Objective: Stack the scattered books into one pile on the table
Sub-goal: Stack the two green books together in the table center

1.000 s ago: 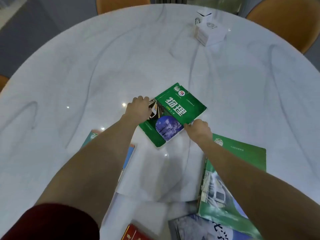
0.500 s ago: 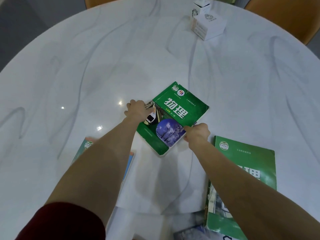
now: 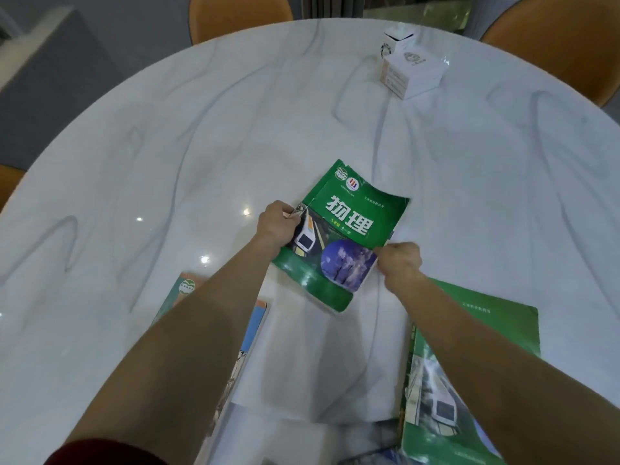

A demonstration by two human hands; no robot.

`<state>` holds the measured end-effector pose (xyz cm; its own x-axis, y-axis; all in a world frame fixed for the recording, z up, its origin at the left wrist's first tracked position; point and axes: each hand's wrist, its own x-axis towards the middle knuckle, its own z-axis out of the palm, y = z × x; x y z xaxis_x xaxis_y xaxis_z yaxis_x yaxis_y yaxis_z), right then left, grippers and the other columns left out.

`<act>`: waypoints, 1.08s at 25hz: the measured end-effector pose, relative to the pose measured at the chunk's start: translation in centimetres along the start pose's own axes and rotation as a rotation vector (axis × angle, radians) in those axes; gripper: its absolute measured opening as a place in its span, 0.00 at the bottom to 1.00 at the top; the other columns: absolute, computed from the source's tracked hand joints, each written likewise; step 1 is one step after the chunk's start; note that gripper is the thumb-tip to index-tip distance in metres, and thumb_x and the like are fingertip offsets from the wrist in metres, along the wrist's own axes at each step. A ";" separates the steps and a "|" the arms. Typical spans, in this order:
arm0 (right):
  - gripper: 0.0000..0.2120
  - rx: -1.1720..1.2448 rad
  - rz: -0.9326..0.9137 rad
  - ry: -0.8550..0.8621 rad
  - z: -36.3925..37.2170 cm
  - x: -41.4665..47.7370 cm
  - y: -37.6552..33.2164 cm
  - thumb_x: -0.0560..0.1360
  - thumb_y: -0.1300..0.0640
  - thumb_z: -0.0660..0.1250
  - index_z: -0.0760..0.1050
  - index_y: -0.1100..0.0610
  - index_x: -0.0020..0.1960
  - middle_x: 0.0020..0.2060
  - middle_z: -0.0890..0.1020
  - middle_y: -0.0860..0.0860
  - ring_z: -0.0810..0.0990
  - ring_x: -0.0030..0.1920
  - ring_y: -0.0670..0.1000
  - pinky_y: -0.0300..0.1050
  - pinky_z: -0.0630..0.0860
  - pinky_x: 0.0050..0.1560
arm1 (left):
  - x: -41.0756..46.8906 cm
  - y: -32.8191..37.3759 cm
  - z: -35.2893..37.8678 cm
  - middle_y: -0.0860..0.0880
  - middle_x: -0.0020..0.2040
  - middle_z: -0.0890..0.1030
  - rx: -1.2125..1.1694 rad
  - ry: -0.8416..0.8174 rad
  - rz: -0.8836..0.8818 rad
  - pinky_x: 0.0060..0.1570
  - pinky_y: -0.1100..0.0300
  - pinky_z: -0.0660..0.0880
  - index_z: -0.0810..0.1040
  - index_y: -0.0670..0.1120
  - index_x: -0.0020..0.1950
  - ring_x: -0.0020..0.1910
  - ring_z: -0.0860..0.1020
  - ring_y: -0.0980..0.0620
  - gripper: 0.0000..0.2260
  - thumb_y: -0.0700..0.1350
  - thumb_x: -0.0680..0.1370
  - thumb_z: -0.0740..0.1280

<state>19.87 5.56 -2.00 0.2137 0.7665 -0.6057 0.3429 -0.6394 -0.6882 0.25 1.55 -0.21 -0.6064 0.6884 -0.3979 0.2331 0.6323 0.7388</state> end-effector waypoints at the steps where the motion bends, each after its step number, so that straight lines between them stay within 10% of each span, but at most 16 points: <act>1: 0.08 -0.019 -0.056 0.003 -0.5 0.2 -0.9 0.72 0.69 0.66 0.79 0.67 0.50 0.42 0.78 0.58 0.77 0.42 0.54 0.42 0.76 0.44 | -0.6 0.0 0.2 0.38 0.62 0.77 -0.070 0.013 -0.024 0.52 0.54 0.76 0.74 0.42 0.61 0.58 0.78 0.41 0.12 0.42 0.79 0.64; 8: 0.13 -0.200 -0.335 -0.067 -1.0 2.0 -5.6 0.74 0.67 0.64 0.76 0.64 0.59 0.57 0.80 0.63 0.76 0.45 0.55 0.41 0.74 0.47 | -3.9 -1.8 3.4 0.39 0.61 0.76 -0.370 0.136 -0.243 0.55 0.50 0.78 0.70 0.41 0.61 0.53 0.76 0.43 0.09 0.41 0.81 0.60; 17: 0.11 -0.378 -0.440 -0.048 0.5 4.7 -3.7 0.74 0.66 0.65 0.80 0.65 0.55 0.55 0.82 0.64 0.79 0.56 0.62 0.50 0.76 0.62 | -4.5 -3.9 4.2 0.39 0.58 0.80 -0.116 0.208 -0.182 0.56 0.52 0.75 0.75 0.38 0.59 0.57 0.78 0.40 0.12 0.41 0.78 0.66; 27: 0.09 -0.563 -0.519 -0.041 1.1 5.8 -3.7 0.74 0.68 0.61 0.80 0.69 0.44 0.41 0.82 0.64 0.75 0.40 0.56 0.41 0.73 0.45 | -4.2 -4.4 4.8 0.38 0.56 0.78 0.238 0.197 -0.104 0.45 0.54 0.73 0.78 0.36 0.54 0.52 0.78 0.40 0.11 0.43 0.78 0.65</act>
<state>18.84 12.27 -3.40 -0.1321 0.9503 -0.2820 0.8068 -0.0623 -0.5875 5.40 -2.44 -4.43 -0.7666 0.5482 -0.3344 0.3189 0.7770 0.5427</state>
